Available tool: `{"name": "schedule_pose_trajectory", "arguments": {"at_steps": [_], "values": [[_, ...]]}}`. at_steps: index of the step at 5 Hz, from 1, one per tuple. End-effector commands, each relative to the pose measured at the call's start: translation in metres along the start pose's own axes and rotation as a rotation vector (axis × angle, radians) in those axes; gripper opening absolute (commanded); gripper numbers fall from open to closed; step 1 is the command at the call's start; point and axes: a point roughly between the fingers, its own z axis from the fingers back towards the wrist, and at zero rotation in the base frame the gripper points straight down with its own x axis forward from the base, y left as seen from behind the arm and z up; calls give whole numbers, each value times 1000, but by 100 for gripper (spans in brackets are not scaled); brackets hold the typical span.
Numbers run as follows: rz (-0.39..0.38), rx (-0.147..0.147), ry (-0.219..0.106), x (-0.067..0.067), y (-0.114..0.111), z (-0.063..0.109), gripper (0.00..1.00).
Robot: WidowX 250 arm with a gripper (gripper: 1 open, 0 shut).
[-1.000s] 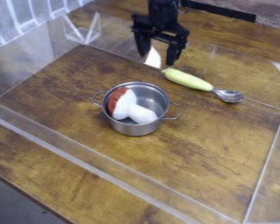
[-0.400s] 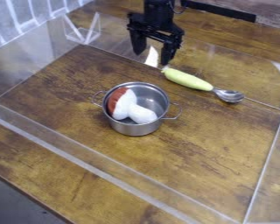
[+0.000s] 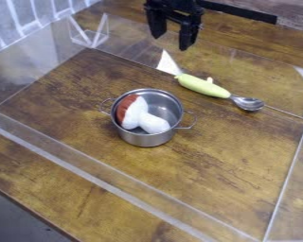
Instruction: Put the mushroom in the silver pot
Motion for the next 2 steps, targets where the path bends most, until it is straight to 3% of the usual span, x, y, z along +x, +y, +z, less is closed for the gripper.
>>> {"name": "schedule_pose_trajectory", "arguments": {"at_steps": [1,2], "values": [[-11,15,-113,8,21,48,100],[-32,-7,-108,6,27,41,100]]}}
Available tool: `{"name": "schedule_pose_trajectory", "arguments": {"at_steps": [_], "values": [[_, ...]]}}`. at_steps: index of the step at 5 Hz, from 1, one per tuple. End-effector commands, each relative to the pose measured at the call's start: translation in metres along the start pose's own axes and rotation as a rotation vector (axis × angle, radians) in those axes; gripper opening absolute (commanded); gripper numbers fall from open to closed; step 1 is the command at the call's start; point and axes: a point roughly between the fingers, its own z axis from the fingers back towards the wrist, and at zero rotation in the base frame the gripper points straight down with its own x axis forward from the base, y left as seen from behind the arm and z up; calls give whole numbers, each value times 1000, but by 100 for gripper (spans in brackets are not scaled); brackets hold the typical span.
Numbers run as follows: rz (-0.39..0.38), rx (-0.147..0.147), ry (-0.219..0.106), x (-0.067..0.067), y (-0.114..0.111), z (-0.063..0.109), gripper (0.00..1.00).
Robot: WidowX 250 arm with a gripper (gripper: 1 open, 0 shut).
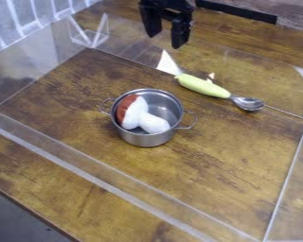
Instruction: Put the mushroom in the silver pot
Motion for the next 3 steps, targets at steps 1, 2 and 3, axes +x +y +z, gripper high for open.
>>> {"name": "schedule_pose_trajectory", "arguments": {"at_steps": [1,2,3], "values": [[24,30,-91,9,3,26,100],[39,17,-80,8,-8,12,100],[54,8,-74,10,-20,1,100]]}}
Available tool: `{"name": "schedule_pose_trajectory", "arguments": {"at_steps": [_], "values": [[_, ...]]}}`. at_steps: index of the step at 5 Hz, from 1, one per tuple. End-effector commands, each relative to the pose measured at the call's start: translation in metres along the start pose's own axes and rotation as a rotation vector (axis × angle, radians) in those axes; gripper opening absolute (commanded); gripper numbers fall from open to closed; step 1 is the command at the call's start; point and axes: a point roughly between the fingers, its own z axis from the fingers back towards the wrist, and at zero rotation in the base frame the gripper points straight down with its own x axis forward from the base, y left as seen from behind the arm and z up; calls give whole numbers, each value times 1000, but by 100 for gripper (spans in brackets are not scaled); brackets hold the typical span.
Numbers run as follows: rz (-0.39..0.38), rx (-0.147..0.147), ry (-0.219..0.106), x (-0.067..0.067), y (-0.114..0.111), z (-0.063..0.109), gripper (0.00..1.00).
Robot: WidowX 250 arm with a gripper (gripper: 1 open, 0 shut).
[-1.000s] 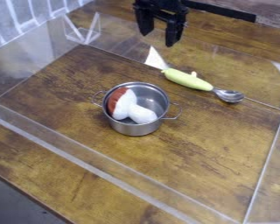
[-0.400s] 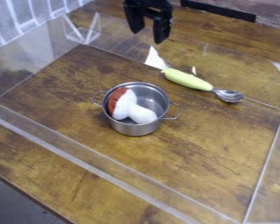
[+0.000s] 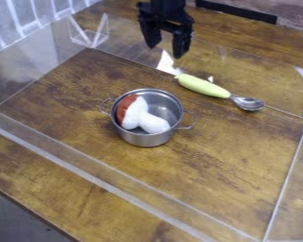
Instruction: Put the mushroom in the silver pot
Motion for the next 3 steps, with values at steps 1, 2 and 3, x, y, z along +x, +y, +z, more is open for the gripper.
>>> {"name": "schedule_pose_trajectory", "arguments": {"at_steps": [1,2,3], "values": [[-54,-1,-48,9,-9,16,100],[-91,1,-46,7,-7,15,100],[-137,8,-45,8,3,22,100]]}}
